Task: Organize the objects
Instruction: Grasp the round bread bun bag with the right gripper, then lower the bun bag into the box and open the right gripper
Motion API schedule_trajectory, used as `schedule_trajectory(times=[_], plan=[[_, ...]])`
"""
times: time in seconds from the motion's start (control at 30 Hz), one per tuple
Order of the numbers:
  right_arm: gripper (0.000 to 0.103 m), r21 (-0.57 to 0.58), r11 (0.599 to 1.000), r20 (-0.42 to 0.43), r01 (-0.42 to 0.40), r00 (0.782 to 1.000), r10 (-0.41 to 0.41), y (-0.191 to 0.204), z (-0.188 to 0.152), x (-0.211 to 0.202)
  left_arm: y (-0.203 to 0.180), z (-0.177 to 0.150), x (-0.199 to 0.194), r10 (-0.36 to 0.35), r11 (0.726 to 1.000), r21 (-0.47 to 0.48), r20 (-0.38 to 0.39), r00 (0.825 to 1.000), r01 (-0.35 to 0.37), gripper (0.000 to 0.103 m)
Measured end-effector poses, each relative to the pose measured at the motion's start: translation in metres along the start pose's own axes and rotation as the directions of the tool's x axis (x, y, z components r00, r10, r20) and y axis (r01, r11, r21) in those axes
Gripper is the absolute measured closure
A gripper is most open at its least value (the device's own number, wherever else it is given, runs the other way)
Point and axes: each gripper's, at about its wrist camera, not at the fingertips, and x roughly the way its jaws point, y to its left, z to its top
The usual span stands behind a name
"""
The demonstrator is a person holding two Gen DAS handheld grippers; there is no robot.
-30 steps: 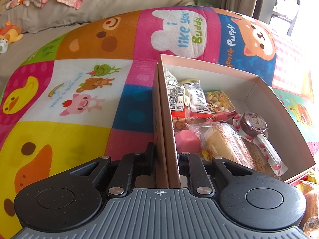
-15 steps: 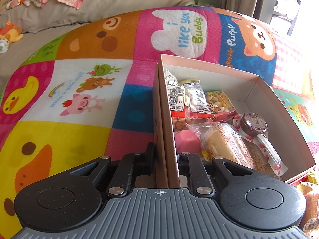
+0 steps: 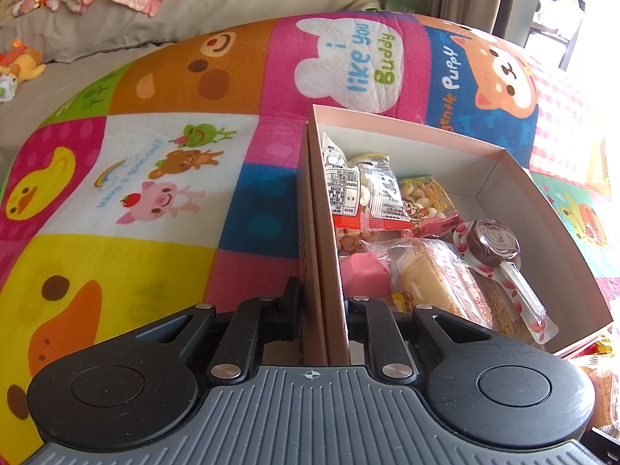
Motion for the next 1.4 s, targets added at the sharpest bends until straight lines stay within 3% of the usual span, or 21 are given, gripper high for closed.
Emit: schedule_trajectory(times=[0.2,0.33,0.57,0.8,0.9,1.13,1.27,1.4], plan=[[0.023,0.011,1.000,-0.031,0.010,0.999,-0.010,-0.008,0.004,0.008,0.000,0.000,0.000,-0.001,1.000,-0.002,-0.001,1.000,0.001,0.086],[0.037,-0.058,0.998,-0.069,-0.028,0.997,0.024,-0.002,-0.002,0.000,-0.001,0.000,0.000,0.002,1.000,-0.001,-0.002,1.000,-0.002,0.086],[0.046,-0.100,0.981,-0.181,-0.169,0.972,0.149,0.011,-0.007,-0.023,-0.001,0.005,0.002,0.006,1.000,-0.008,-0.025,1.000,-0.006,0.087],[0.048,-0.121,0.954,-0.197,-0.273,0.949,0.246,0.030,0.010,-0.046,-0.001,0.006,0.001,0.004,1.000,-0.009,-0.027,1.000,-0.004,0.087],[0.049,-0.154,0.942,-0.170,-0.297,0.947,0.271,0.041,0.023,-0.054,-0.001,0.005,0.001,0.000,1.000,-0.007,-0.024,1.000,0.000,0.087],[0.049,-0.193,0.954,-0.070,-0.229,0.973,0.219,0.050,0.079,-0.044,0.001,0.002,0.001,-0.009,1.000,-0.009,-0.013,1.000,0.009,0.087],[0.049,-0.156,0.964,-0.047,-0.214,0.977,0.209,0.055,0.114,-0.021,0.003,0.002,0.001,-0.016,1.000,-0.011,-0.013,1.000,0.016,0.087],[0.049,-0.102,0.973,0.053,-0.209,0.975,0.215,0.062,0.152,0.000,0.003,0.003,0.001,-0.019,1.000,-0.012,-0.013,1.000,0.018,0.087]])
